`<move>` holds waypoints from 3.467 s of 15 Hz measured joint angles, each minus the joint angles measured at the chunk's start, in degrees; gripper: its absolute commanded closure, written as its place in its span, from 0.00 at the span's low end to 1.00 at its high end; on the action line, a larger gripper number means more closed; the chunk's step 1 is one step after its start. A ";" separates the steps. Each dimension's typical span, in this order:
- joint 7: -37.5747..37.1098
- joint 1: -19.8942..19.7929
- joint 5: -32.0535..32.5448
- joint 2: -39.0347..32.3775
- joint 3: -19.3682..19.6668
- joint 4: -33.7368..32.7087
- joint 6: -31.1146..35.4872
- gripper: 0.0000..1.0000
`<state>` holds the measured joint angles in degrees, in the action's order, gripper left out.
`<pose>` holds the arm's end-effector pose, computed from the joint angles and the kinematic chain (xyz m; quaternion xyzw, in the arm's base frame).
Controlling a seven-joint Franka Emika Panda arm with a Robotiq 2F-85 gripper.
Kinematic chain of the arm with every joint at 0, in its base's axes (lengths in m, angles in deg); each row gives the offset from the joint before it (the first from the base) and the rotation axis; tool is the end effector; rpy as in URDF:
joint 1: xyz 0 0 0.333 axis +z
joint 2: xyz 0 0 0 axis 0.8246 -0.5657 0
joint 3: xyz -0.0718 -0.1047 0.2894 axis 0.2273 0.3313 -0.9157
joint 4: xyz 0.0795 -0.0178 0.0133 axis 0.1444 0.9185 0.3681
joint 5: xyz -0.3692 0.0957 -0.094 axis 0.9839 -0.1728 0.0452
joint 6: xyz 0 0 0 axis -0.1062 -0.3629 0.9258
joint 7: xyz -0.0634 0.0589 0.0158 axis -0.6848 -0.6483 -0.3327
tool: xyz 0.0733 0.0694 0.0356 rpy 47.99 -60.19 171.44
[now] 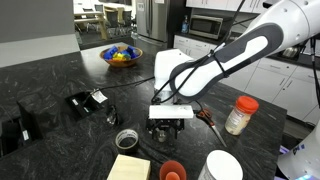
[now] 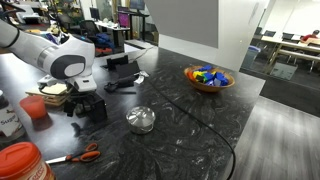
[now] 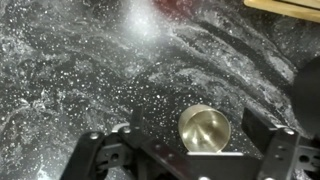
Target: Put the measuring cup into the black object.
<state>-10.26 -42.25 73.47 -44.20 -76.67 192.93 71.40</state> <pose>0.5608 0.2497 0.3040 -0.8847 0.4428 0.1262 0.0732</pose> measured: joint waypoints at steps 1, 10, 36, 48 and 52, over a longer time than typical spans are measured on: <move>0.54 0.00 0.00 -0.13 0.04 -0.10 0.00 0.00; 4.44 0.01 2.33 -3.08 0.88 -3.43 -0.03 0.17; 10.12 0.95 -9.28 4.92 -0.89 -3.71 -0.35 0.78; 15.60 -1.03 -33.88 12.64 -0.20 -0.80 3.28 0.78; 14.24 -1.22 -35.37 12.84 0.22 0.63 5.55 0.53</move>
<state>3.98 -43.47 38.10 -31.36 -76.45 193.57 76.95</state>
